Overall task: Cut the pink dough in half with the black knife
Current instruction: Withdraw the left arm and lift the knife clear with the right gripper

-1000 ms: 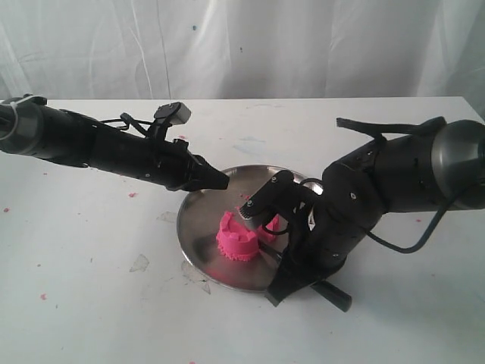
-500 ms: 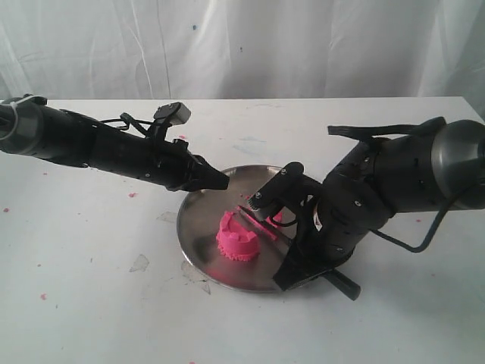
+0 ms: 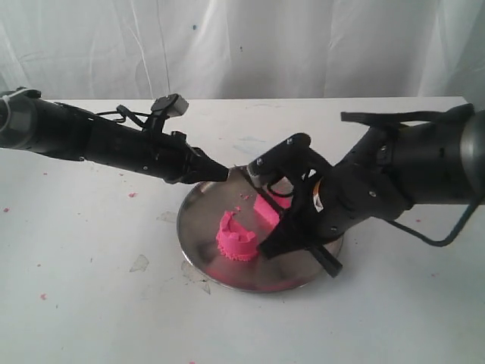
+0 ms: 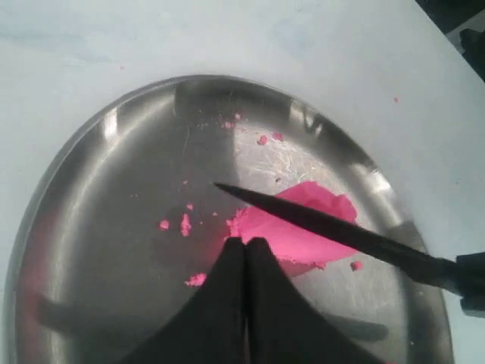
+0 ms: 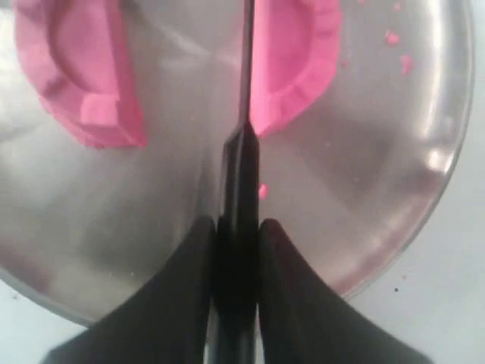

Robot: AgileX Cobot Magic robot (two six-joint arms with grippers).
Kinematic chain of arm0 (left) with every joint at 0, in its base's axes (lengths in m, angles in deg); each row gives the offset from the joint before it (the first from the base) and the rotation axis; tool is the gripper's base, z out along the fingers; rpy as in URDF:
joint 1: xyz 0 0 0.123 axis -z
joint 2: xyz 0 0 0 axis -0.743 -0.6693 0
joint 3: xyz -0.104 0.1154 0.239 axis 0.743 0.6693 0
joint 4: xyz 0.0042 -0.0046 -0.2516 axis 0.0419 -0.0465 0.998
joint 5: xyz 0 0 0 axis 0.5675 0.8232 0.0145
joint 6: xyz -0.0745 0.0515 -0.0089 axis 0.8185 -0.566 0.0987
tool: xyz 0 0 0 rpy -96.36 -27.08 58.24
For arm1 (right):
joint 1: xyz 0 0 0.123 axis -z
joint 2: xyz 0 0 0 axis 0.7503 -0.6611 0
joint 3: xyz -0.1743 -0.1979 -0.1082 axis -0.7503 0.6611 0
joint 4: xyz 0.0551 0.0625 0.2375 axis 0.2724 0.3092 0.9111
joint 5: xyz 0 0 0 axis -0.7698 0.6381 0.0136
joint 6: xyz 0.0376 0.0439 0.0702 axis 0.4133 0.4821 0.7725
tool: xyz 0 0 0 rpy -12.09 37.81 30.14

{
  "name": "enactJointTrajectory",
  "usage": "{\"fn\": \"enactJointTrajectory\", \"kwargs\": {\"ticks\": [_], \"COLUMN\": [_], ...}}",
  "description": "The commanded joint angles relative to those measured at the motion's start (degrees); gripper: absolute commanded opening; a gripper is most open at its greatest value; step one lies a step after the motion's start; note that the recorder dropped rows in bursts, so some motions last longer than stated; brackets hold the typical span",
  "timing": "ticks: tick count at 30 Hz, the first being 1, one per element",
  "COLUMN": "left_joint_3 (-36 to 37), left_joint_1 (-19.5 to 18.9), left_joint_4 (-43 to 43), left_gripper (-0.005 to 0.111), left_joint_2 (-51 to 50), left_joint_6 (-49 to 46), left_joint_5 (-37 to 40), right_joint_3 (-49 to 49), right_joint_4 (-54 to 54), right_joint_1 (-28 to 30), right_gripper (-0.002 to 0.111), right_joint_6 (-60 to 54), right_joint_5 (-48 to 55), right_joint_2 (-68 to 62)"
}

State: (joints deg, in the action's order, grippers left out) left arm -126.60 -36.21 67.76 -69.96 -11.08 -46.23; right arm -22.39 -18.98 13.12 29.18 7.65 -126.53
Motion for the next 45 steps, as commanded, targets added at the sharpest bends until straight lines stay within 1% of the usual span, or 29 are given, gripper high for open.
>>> {"fn": "enactJointTrajectory", "kwargs": {"ticks": [1, 3, 6, 9, 11, 13, 15, 17, 19, 20, 23, 25, 27, 34, 45], "left_joint_3": [0.4, 0.5, 0.5, 0.5, 0.5, 0.5, 0.5, 0.5, 0.5, 0.5, 0.5, 0.5, 0.5, 0.5, 0.5], "left_joint_1": [-2.0, -3.3, -4.7, -5.9, -6.0, -6.0, -6.0, -6.0, -6.0, -6.0, -6.0, -6.0, -6.0, -6.0, -6.0], "left_joint_4": [0.5, 0.3, -0.9, -2.5, -2.5, -2.5, -2.3, -3.4, -5.9, -7.0, -9.7, -9.7, -9.7, -9.7, -9.7], "left_gripper": [0.000, 0.000, 0.000, 0.000, 0.000, 0.000, 0.000, 0.000, 0.000, 0.000, 0.000, 0.000, 0.000, 0.000, 0.000], "left_joint_2": [3.8, 5.5, 8.1, 11.1, 13.2, 14.9, 16.9, 18.7, 20.0, 20.7, 21.9, 22.2, 22.2, 22.1, 22.1], "left_joint_6": [0.8, 1.7, 4.5, 6.9, 7.2, 7.9, 8.6, 9.4, 10.8, 11.6, 13.5, 13.6, 12.8, 12.8, 12.8], "left_joint_5": [3.3, 4.0, 4.5, 6.0, 7.4, 8.8, 10.7, 11.1, 10.8, 10.7, 11.2, 12.2, 13.4, 12.4, 12.4], "right_joint_3": [0.4, 0.6, 2.5, 7.1, 11.4, 15.3, 19.4, 23.1, 26.0, 27.2, 28.9, 29.1, 29.1, 29.1, 29.1], "right_joint_4": [2.7, 3.8, 4.6, 4.6, 4.7, 6.5, 14.5, 25.3, 33.8, 37.0, 37.2, 35.1, 35.2, 35.3, 35.2], "right_joint_1": [-0.1, -0.1, 0.0, 0.0, 0.0, 0.1, 0.1, 0.1, 0.1, 0.1, 0.1, 0.0, 0.0, 0.0, 0.0], "right_gripper": [0.000, 0.000, 0.000, 0.000, 0.000, 0.000, 0.000, 0.000, 0.000, 0.000, 0.000, 0.000, 0.000, 0.000, 0.000], "right_joint_6": [0.5, 1.8, 8.9, 20.9, 30.4, 37.7, 37.5, 33.4, 29.0, 27.7, 27.5, 27.5, 27.5, 27.5, 27.2], "right_joint_5": [-1.5, -2.7, -7.9, -17.3, -26.1, -35.1, -41.6, -46.2, -49.1, -49.9, -50.1, -48.7, -48.3, -49.9, -48.1], "right_joint_2": [6.6, 8.9, 12.2, 14.7, 15.7, 15.8, 15.8, 15.7, 15.7, 15.7, 15.7, 15.7, 15.7, 15.7, 15.7]}}
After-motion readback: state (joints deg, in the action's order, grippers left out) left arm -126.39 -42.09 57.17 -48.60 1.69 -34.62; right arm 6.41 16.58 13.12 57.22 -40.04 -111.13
